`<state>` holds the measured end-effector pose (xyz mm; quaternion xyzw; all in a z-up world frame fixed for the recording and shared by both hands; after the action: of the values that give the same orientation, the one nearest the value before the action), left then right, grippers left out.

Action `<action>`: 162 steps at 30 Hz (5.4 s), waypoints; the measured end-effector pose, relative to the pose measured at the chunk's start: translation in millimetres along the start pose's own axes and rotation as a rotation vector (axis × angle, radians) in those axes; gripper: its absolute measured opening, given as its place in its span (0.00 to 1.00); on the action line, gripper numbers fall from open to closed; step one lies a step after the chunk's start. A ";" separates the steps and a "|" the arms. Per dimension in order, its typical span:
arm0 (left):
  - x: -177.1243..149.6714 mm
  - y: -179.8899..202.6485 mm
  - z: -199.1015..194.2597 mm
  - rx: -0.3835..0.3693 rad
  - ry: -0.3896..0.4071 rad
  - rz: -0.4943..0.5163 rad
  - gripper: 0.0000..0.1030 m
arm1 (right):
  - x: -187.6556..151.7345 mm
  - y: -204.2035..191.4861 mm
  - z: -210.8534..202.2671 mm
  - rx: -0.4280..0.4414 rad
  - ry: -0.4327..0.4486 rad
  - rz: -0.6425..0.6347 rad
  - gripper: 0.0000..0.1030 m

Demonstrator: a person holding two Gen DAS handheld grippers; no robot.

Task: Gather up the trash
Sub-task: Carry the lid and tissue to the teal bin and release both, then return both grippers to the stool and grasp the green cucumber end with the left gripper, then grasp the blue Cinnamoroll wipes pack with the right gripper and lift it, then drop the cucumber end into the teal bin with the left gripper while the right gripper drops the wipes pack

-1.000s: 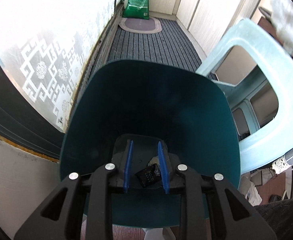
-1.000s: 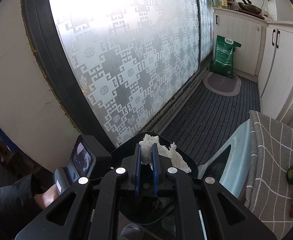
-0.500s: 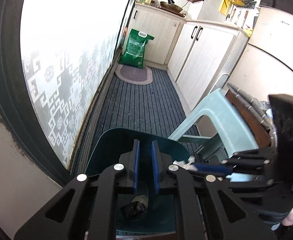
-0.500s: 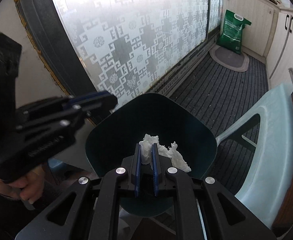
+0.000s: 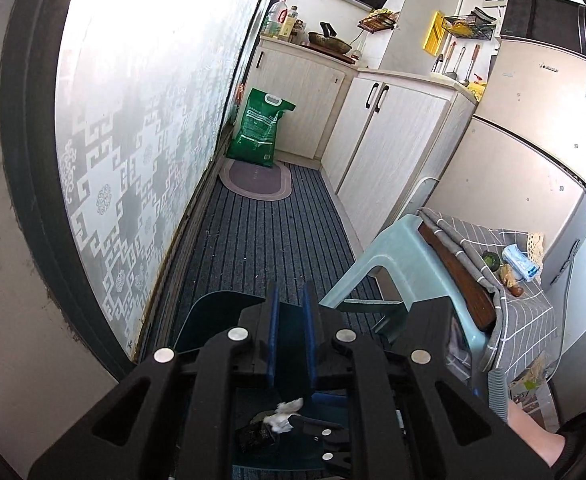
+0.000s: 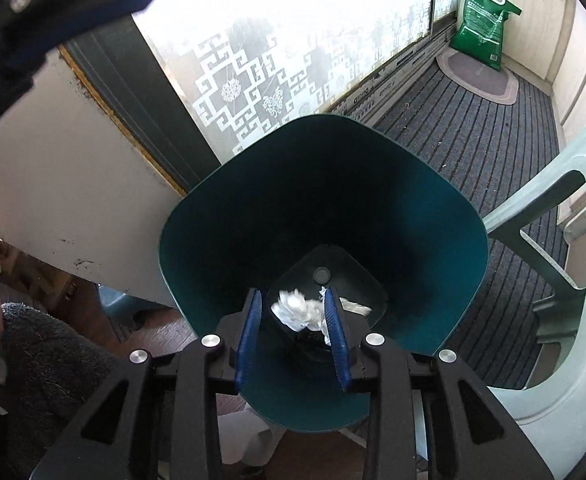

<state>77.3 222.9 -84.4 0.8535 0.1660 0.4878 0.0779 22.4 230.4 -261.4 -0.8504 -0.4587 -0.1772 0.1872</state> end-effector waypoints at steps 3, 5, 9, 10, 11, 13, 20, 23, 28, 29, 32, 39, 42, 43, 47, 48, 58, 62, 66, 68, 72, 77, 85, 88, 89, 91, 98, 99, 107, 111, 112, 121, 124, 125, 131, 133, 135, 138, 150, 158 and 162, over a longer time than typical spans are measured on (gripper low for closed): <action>10.0 11.0 -10.7 -0.021 0.031 0.011 0.13 | 0.5 -2.3 -1.8 0.000 0.006 0.001 0.32; 17.9 15.1 -17.5 -0.028 0.052 0.011 0.13 | 1.4 -3.6 -6.0 -0.001 0.022 0.004 0.32; 36.1 21.1 -30.4 -0.022 0.085 0.012 0.16 | 10.9 -0.9 -28.4 -0.018 0.083 0.008 0.32; 41.7 23.1 -33.8 -0.023 0.088 0.004 0.16 | 14.6 0.8 -35.4 -0.020 0.105 0.015 0.32; 47.3 25.7 -37.9 -0.038 0.094 -0.002 0.18 | 18.9 2.0 -44.2 -0.017 0.128 0.020 0.32; 58.9 32.4 -44.5 -0.052 0.118 -0.005 0.22 | 27.2 7.6 -66.2 -0.021 0.181 0.026 0.32; 73.1 72.1 -38.4 -0.092 0.112 0.033 0.24 | 47.4 33.7 -162.9 -0.114 0.360 0.003 0.29; 73.6 93.8 -30.1 -0.104 0.087 0.055 0.26 | 40.6 58.7 -201.1 -0.190 0.382 0.010 0.29; 71.0 135.8 -14.0 -0.124 0.048 0.116 0.31 | 26.7 113.6 -257.8 -0.277 0.424 0.053 0.29; 67.7 143.2 -9.9 -0.124 0.040 0.128 0.33 | 22.5 124.5 -266.8 -0.286 0.432 0.067 0.29; 60.3 164.4 6.7 -0.130 0.013 0.159 0.34 | 4.3 154.6 -287.1 -0.309 0.454 0.109 0.29; 31.8 212.1 51.6 -0.165 -0.067 0.240 0.39 | -36.1 204.0 -299.7 -0.322 0.454 0.188 0.30; 18.8 231.1 69.6 -0.180 -0.104 0.271 0.41 | -48.8 220.1 -301.5 -0.318 0.454 0.216 0.34; 14.1 235.6 75.6 -0.178 -0.114 0.283 0.42 | -52.6 225.2 -301.9 -0.316 0.455 0.227 0.34; 3.6 244.7 100.0 -0.161 -0.144 0.311 0.46 | -64.2 241.3 -303.5 -0.312 0.454 0.257 0.39; 0.8 244.9 105.8 -0.159 -0.154 0.312 0.46 | -66.5 246.2 -303.7 -0.319 0.454 0.262 0.39; -6.3 258.6 137.2 -0.134 -0.181 0.334 0.51 | -74.8 267.6 -309.7 -0.336 0.454 0.286 0.47; -10.6 258.5 146.8 -0.112 -0.191 0.349 0.50 | -75.4 269.8 -308.8 -0.336 0.451 0.289 0.49; -9.5 259.8 152.8 -0.109 -0.196 0.327 0.36 | -76.9 268.6 -306.7 -0.334 0.448 0.293 0.54; -10.1 263.1 154.1 -0.106 -0.197 0.339 0.28 | -77.3 267.2 -304.2 -0.331 0.441 0.290 0.55; -9.7 264.0 151.0 -0.107 -0.190 0.332 0.26 | -80.7 267.2 -297.2 -0.342 0.427 0.275 0.70; -5.3 265.5 139.0 -0.134 -0.148 0.328 0.26 | -87.1 273.7 -281.7 -0.353 0.390 0.270 0.71; 7.7 267.7 114.6 -0.193 -0.069 0.305 0.26 | -79.6 278.2 -266.6 -0.406 0.371 0.236 0.79; 10.8 265.7 109.5 -0.203 -0.057 0.300 0.26 | -77.7 285.2 -261.3 -0.438 0.355 0.229 0.79; 12.2 264.1 107.9 -0.203 -0.054 0.298 0.26 | -77.8 286.8 -260.0 -0.451 0.351 0.227 0.79; 14.1 260.2 104.5 -0.205 -0.050 0.291 0.26 | -77.0 289.8 -257.3 -0.477 0.342 0.224 0.79; 24.8 236.8 90.6 -0.206 -0.015 0.255 0.26 | -71.7 297.7 -248.0 -0.536 0.328 0.244 0.79; 26.5 233.3 88.7 -0.204 -0.009 0.250 0.26 | -71.4 299.3 -247.3 -0.547 0.326 0.248 0.79; 38.6 193.2 72.7 -0.174 0.032 0.190 0.26 | -61.8 297.0 -253.6 -0.537 0.348 0.295 0.48; 40.3 166.9 66.3 -0.140 0.035 0.168 0.26 | -47.2 280.8 -268.2 -0.515 0.396 0.285 0.48; 40.5 160.6 65.6 -0.131 0.034 0.163 0.26 | -42.1 276.5 -270.0 -0.506 0.403 0.278 0.48; 32.1 101.1 62.6 -0.033 0.002 0.133 0.26 | 0.5 213.2 -269.3 -0.407 0.445 0.179 0.48; 27.6 80.5 62.8 -0.004 -0.017 0.122 0.26 | 12.7 196.0 -266.9 -0.376 0.453 0.157 0.48; 25.3 73.7 62.9 0.007 -0.025 0.117 0.26 | 15.8 190.9 -265.0 -0.365 0.453 0.150 0.48; 10.0 35.7 63.0 0.047 -0.070 0.065 0.26 | 37.7 153.3 -251.6 -0.309 0.450 0.094 0.48; 4.2 22.9 62.2 0.058 -0.088 0.047 0.26 | 44.3 140.0 -247.3 -0.285 0.449 0.073 0.48; -2.1 10.5 62.7 0.073 -0.110 0.035 0.26 | 51.4 127.1 -242.4 -0.260 0.447 0.055 0.48; -15.8 -4.7 66.2 0.091 -0.159 0.025 0.26 | 60.3 108.9 -232.2 -0.227 0.437 0.026 0.48; -60.5 -41.3 78.3 0.159 -0.309 0.018 0.26 | 77.7 60.4 -191.8 -0.154 0.384 -0.041 0.48; -92.1 -50.5 89.3 0.180 -0.414 0.040 0.26 | 80.9 45.1 -170.7 -0.121 0.347 -0.052 0.48; -100.0 -56.1 92.7 0.189 -0.442 0.041 0.26 | 83.0 38.6 -163.3 -0.098 0.336 -0.047 0.48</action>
<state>98.3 241.9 -229.1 0.9461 0.1724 0.2731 0.0224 76.8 191.4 -86.6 -0.8060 -0.4315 -0.3431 0.2154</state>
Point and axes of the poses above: each gripper's, at about its wrist camera, not at the fingertips, and z roughly the way its jaws point, y to its right, x to its top, the point moved 9 cm from there along z, roughly the way its jaws point, and after that the axes turned 2 degrees about y, right-handed, at the moved point
